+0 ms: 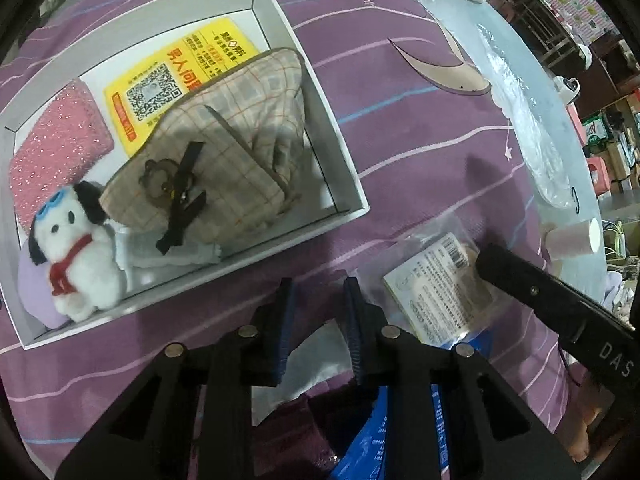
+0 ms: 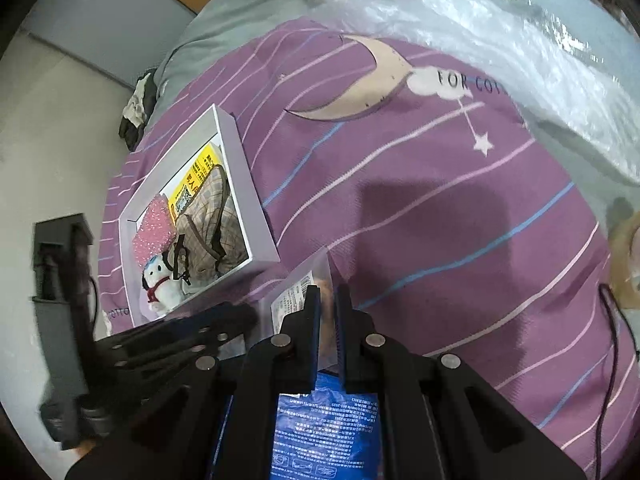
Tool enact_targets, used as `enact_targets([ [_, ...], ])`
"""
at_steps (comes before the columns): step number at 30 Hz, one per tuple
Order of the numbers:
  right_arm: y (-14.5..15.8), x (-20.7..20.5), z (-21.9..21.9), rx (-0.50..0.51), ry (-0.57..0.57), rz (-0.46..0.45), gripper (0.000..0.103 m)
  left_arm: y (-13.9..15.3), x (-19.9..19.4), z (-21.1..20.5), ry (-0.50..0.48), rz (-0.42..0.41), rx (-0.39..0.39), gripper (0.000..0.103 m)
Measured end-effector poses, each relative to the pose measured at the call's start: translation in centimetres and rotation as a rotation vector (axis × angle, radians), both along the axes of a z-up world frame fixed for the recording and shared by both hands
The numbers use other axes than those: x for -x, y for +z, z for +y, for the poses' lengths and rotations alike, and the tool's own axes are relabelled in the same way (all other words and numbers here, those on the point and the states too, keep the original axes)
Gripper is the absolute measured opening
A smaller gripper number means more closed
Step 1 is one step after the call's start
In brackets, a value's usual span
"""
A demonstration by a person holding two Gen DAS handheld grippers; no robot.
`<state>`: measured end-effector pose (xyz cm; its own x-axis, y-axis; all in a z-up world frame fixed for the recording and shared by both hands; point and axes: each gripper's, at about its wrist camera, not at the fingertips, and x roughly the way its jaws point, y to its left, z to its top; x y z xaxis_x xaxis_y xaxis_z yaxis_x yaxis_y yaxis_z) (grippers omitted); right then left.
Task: Organize soft objects
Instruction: 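Grasp the clear bagged item with right tool, then lift the clear bagged item with right tool while left tool reaches toward the white pouch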
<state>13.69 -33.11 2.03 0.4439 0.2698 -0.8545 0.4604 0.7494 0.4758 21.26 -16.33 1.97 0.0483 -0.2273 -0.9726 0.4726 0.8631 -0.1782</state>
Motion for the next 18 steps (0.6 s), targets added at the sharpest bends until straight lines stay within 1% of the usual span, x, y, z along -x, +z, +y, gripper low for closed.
enact_targets([
  [7, -2.0, 0.3, -1.4, -0.143, -0.025, 0.047, 0.009, -0.4, -0.1, 0.3, 0.005, 0.015, 0.017, 0.026],
  [10, -2.6, 0.4, -1.4, -0.153, -0.021, 0.078, 0.012, -0.3, 0.0, 0.8, -0.001, 0.008, 0.01, 0.026],
  [12, -2.8, 0.4, -1.5, -0.169, -0.02, 0.079, 0.017, -0.5, -0.1, 0.5, -0.003, 0.008, 0.007, 0.026],
  [14, -2.8, 0.3, -1.4, -0.197, -0.01, 0.065, 0.031, -0.6, 0.0, 0.3, -0.002, 0.01, 0.008, 0.026],
  [15, -2.7, 0.4, -1.3, -0.211, -0.006, 0.056, 0.035, -0.6, 0.0, 0.3, -0.001, 0.01, 0.009, 0.026],
  [16, -2.7, 0.3, -1.2, -0.225, -0.003, 0.047, 0.041, -0.6, -0.1, 0.2, 0.0, 0.009, 0.009, 0.026],
  [18, -2.9, 0.2, -0.9, -0.259, 0.005, 0.037, 0.043, -0.6, -0.1, 0.3, 0.0, 0.008, 0.009, 0.026],
])
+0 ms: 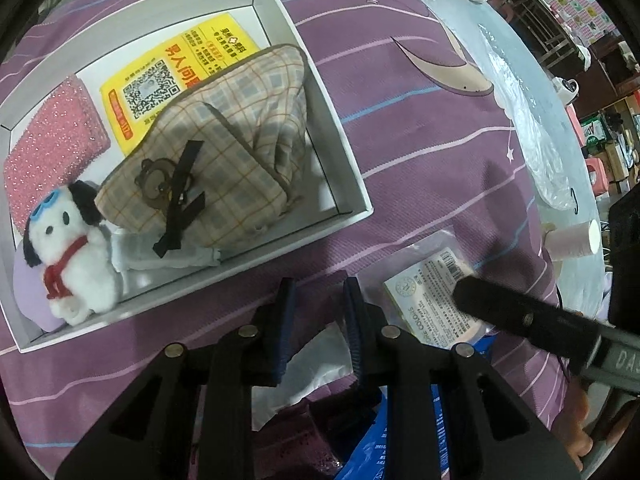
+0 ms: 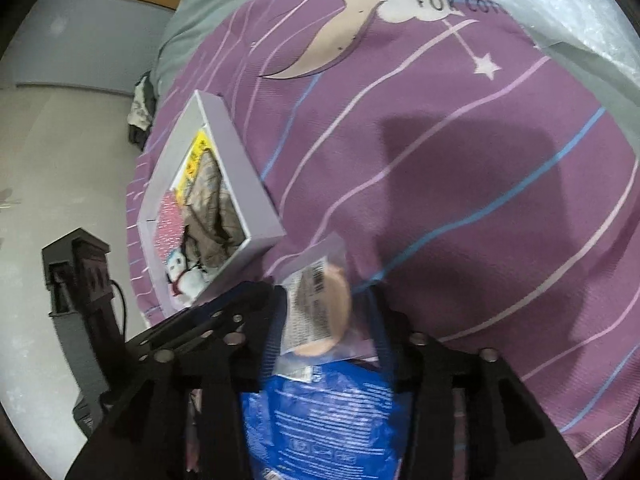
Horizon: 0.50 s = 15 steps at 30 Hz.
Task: Organize soft objects
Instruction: 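Lift the clear bagged item with right tool while left tool reaches toward the white pouch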
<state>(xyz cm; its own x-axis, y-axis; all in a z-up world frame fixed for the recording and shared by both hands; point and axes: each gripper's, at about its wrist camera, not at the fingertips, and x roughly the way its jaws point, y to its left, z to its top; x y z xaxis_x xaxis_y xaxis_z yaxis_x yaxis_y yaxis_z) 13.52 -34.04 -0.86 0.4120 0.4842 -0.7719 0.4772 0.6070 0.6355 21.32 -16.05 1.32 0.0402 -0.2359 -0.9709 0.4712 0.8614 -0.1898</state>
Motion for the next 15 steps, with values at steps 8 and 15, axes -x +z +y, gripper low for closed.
enact_targets([
  [8, -0.4, -1.0, 2.2, -0.032, 0.027, -0.039, 0.005, 0.6, -0.5, 0.7, 0.022, -0.029, 0.009, 0.026],
  [15, 3.7, -0.3, 1.8, 0.135, -0.033, -0.1, 0.005, 3.0, -0.5, 3.0, 0.046, -0.069, 0.077, 0.031],
])
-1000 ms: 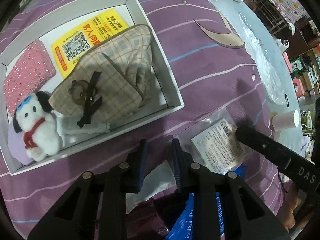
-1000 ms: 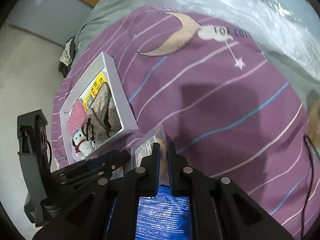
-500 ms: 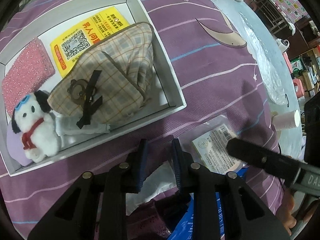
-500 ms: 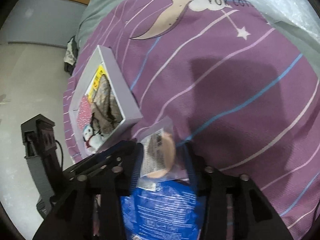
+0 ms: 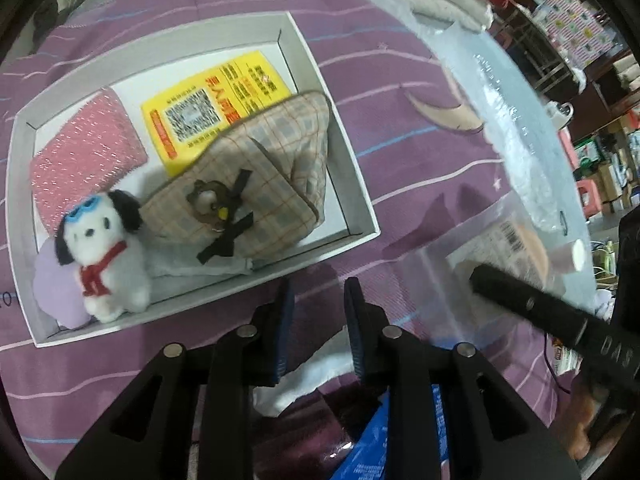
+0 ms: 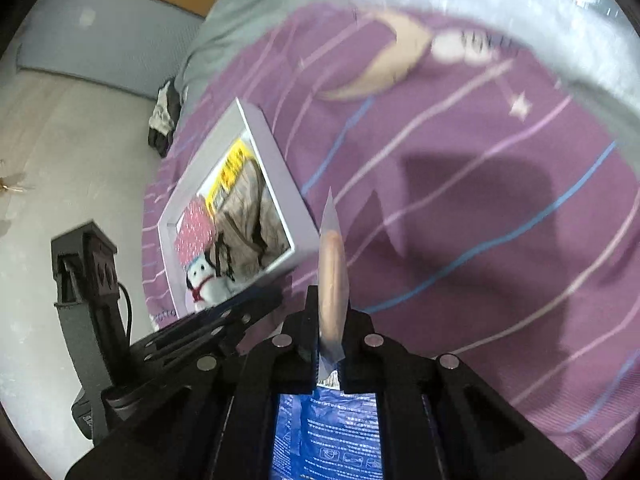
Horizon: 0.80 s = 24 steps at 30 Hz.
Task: Organize soft objects
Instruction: 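Lift the clear bagged item with right tool while left tool reaches toward the white pouch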
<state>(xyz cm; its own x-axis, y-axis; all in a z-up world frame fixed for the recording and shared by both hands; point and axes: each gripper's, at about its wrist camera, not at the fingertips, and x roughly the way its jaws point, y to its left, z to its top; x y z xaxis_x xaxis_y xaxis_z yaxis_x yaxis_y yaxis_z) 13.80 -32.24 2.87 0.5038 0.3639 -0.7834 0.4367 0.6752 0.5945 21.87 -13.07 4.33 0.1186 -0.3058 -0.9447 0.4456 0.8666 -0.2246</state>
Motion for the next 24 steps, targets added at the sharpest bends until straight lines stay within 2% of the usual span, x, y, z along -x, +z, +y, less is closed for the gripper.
enact_targets([
  [2, 1.2, -0.2, 0.2, 0.037, -0.021, -0.011, 0.005, 0.6, 0.2, 0.6, 0.009, -0.013, 0.003, 0.04],
  [8, 5.9, -1.3, 2.0, 0.141, -0.033, -0.066, 0.005, 1.5, 1.0, 2.6, 0.003, -0.004, 0.041, 0.043],
  [12, 9.2, -2.2, 3.4, 0.122, -0.019, -0.156, 0.005, 0.9, 2.5, 2.7, -0.086, 0.008, 0.019, 0.045],
  [16, 11.8, -2.2, 4.1, 0.15, -0.022, -0.227, 0.005, 0.0, 2.8, 2.9, -0.134, 0.048, 0.029, 0.045],
  [18, 11.7, -2.3, 4.5, 0.165, -0.02, -0.228, 0.005, -0.7, 2.9, 2.7, -0.158, 0.063, 0.026, 0.045],
  [22, 8.0, -2.4, 4.4, 0.186, -0.02, -0.141, 0.005, -2.4, 2.7, 2.0, -0.16, 0.099, 0.0, 0.045],
  [24, 6.1, -2.8, 4.2, 0.17, -0.009, -0.099, 0.005, -2.6, 3.0, 1.6, -0.172, 0.084, -0.007, 0.045],
])
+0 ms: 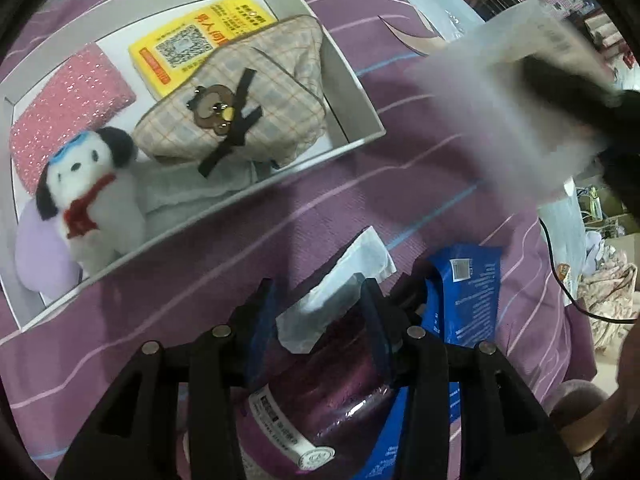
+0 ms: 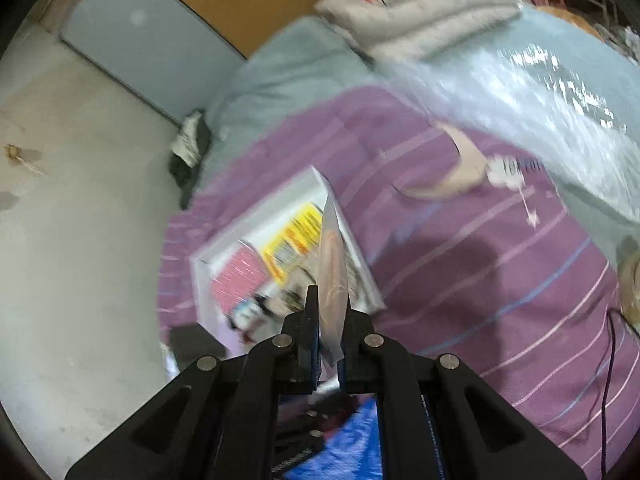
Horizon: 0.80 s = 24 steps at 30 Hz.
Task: Organize soft objects
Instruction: 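Lift the clear bagged item with right tool while left tool reaches toward the white pouch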
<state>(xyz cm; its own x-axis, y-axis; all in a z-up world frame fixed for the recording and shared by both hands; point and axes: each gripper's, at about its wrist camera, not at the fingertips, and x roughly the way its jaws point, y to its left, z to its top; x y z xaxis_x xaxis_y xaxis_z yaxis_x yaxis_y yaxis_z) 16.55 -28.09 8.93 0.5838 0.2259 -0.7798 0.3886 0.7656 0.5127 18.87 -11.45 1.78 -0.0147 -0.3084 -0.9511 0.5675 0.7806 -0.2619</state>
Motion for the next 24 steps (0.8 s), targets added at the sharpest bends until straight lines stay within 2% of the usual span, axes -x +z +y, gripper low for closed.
enact_targets([
  [1, -1.1, -0.1, -0.2, -0.02, 0.003, 0.023, 0.005, 0.1, 0.4, -0.3, -0.024, -0.027, -0.002, 0.044],
  [4, -2.3, -0.4, -0.4, -0.027, 0.004, 0.043, 0.005, 0.4, 1.4, -0.8, -0.067, -0.039, 0.027, 0.027],
  [7, -2.5, -0.3, -0.4, -0.025, 0.004, 0.042, 0.005, 0.3, 1.8, -1.6, -0.077, -0.059, -0.003, 0.007],
  [9, -2.5, -0.3, -0.5, -0.026, 0.004, 0.038, 0.005, 0.1, 1.9, -2.0, -0.074, -0.063, -0.017, 0.006],
  [13, -1.9, 0.1, -0.6, -0.018, -0.002, 0.025, 0.005, 0.9, 2.0, -2.2, -0.032, -0.101, 0.004, 0.006],
  [18, -0.8, 0.0, 0.5, 0.0, 0.012, 0.012, 0.005, 2.9, 1.3, -0.4, 0.049, -0.146, 0.094, 0.006],
  [24, 0.8, -0.9, 3.2, 0.031, 0.074, -0.019, 0.005, 4.0, -0.8, 2.8, 0.218, -0.153, 0.191, 0.006],
])
